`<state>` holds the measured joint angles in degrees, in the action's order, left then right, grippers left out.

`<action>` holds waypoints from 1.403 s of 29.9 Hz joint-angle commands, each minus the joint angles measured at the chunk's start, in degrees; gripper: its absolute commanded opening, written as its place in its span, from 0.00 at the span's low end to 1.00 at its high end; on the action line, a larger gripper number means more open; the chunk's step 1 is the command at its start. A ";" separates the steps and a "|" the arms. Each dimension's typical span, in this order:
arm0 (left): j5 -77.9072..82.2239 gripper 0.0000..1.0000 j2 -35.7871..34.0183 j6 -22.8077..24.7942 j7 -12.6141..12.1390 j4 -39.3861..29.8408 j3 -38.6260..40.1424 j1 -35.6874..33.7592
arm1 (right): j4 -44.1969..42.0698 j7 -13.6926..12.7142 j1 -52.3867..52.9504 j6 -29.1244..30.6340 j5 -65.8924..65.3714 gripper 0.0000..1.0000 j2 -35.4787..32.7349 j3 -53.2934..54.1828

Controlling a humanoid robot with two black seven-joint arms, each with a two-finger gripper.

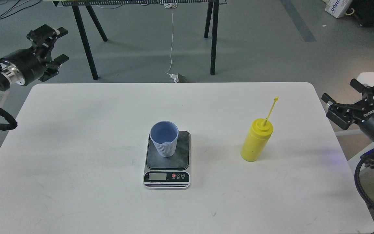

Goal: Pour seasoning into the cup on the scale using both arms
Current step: 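Raise the left gripper away from the cup to its rest pose, then reach the right gripper to the yellow bottle and close around it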

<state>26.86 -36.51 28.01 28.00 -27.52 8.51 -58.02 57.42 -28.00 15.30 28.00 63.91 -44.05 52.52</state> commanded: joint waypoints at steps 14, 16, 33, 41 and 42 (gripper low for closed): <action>0.22 0.99 -0.49 -0.01 0.00 0.01 -0.33 1.86 | 0.07 0.00 -11.34 0.00 -4.14 0.99 13.80 -1.37; 0.21 0.99 -0.58 -0.01 0.00 0.01 -0.33 2.12 | -1.61 0.00 -10.91 0.00 -6.07 0.99 15.74 -1.37; 0.30 0.99 -0.93 -0.01 0.00 0.01 -0.25 2.65 | -9.87 0.00 -5.02 0.00 -13.64 0.99 24.45 -1.37; 0.21 0.99 -0.84 -0.01 0.00 0.01 -0.25 2.91 | -13.65 0.00 -3.08 0.00 -16.98 0.99 27.53 -1.37; 0.21 0.99 -0.84 -0.01 0.00 0.01 -0.25 3.00 | -13.74 0.00 -2.91 0.00 -17.24 0.99 27.70 -1.37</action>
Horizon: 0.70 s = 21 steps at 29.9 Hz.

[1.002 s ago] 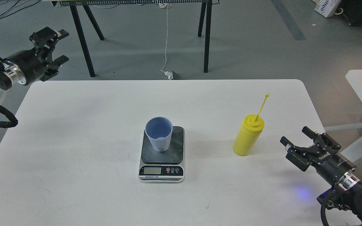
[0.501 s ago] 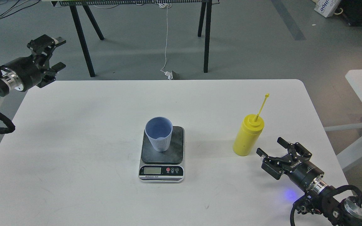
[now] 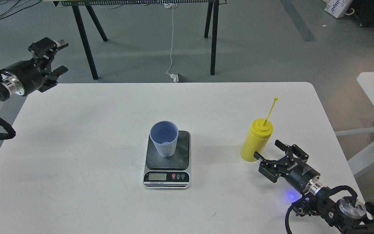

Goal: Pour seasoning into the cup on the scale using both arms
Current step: 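Reach the right gripper to the yellow bottle and close around it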

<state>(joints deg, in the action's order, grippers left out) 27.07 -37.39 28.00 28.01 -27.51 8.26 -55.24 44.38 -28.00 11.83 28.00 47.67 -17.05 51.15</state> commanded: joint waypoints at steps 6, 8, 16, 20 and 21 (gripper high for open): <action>0.00 0.99 0.04 0.00 -0.01 0.00 0.00 0.31 | -2.72 0.00 2.40 0.00 -2.22 0.99 2.54 0.00; 0.00 0.99 0.04 0.00 -0.01 0.00 0.00 0.31 | -3.95 0.00 3.28 0.00 -3.10 0.99 3.51 0.00; -0.09 0.99 -0.05 0.00 -0.01 0.00 0.09 1.10 | -8.61 0.00 5.92 0.00 -5.30 0.98 6.67 0.00; -0.09 0.99 -0.05 0.00 -0.01 0.00 0.17 1.37 | -8.88 0.00 6.18 0.00 -6.53 0.78 7.29 0.00; -0.09 0.99 -0.05 0.00 -0.01 0.00 0.17 1.37 | -8.70 0.00 6.18 0.00 -6.53 0.55 7.29 0.00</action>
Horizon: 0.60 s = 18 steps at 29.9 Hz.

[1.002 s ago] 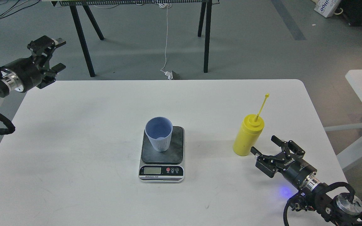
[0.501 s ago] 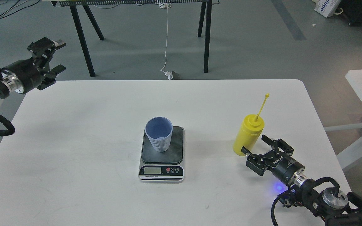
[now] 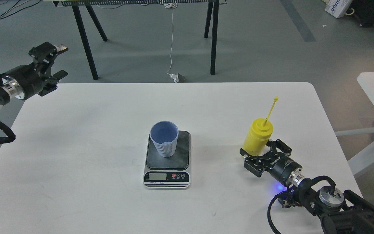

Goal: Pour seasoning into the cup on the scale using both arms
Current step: 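Reach the right gripper to the yellow bottle and close around it, then lift the yellow bottle with the right gripper toward the cup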

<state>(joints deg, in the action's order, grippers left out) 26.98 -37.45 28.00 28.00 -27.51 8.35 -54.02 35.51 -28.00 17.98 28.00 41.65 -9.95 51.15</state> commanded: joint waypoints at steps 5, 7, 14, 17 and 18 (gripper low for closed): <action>0.01 0.99 0.01 0.00 0.00 0.00 0.09 0.15 | 0.70 0.00 0.30 0.00 -1.74 0.14 0.11 0.09; -0.08 0.99 0.01 0.00 0.00 0.00 0.17 0.15 | 0.70 0.00 0.65 0.00 -2.45 0.13 -0.07 0.52; -0.17 0.99 0.10 0.00 0.00 0.00 0.26 0.06 | 0.53 0.00 11.35 0.00 -4.81 0.13 -6.39 0.35; -0.26 0.99 0.10 0.00 0.00 0.00 0.26 0.06 | 0.09 0.00 19.34 0.00 -12.18 0.13 -7.97 0.35; -0.34 0.99 0.10 0.00 0.00 0.00 0.35 0.06 | 0.17 0.00 22.24 0.00 -15.43 0.13 -8.06 0.35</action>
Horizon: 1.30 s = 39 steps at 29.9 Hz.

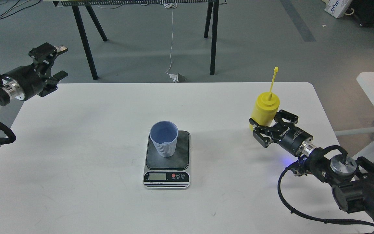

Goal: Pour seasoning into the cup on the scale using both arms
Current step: 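Lift the yellow bottle with the right gripper toward the cup, then tilt the bottle nozzle-down over the cup with the right gripper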

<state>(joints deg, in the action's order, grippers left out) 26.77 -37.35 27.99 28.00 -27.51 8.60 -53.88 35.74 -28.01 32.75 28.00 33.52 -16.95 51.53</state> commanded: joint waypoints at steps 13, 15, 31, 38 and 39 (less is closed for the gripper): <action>-0.14 0.99 0.26 0.01 0.00 0.00 1.07 -0.17 | 4.76 0.01 27.63 -2.67 -60.38 0.12 9.47 -0.29; -0.23 0.99 0.17 0.01 0.00 0.00 1.07 -0.26 | 7.14 0.32 27.54 -5.05 -66.36 0.12 11.14 -0.38; -0.23 0.99 -0.80 0.01 0.00 0.96 2.65 0.00 | 10.22 13.95 27.28 -23.42 -79.57 0.12 16.95 -14.70; -0.23 0.99 -0.71 0.01 0.00 1.23 3.26 0.00 | 9.96 14.21 26.57 -24.75 -79.57 0.12 16.95 -18.22; -0.23 0.99 -0.71 0.01 0.00 1.23 3.26 0.00 | 10.05 14.21 26.40 -24.75 -79.57 0.12 16.95 -18.48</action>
<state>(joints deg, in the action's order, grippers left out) 26.54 -38.11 28.01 28.00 -26.28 11.78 -53.87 45.76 -13.83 59.49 3.34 -46.05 0.00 34.33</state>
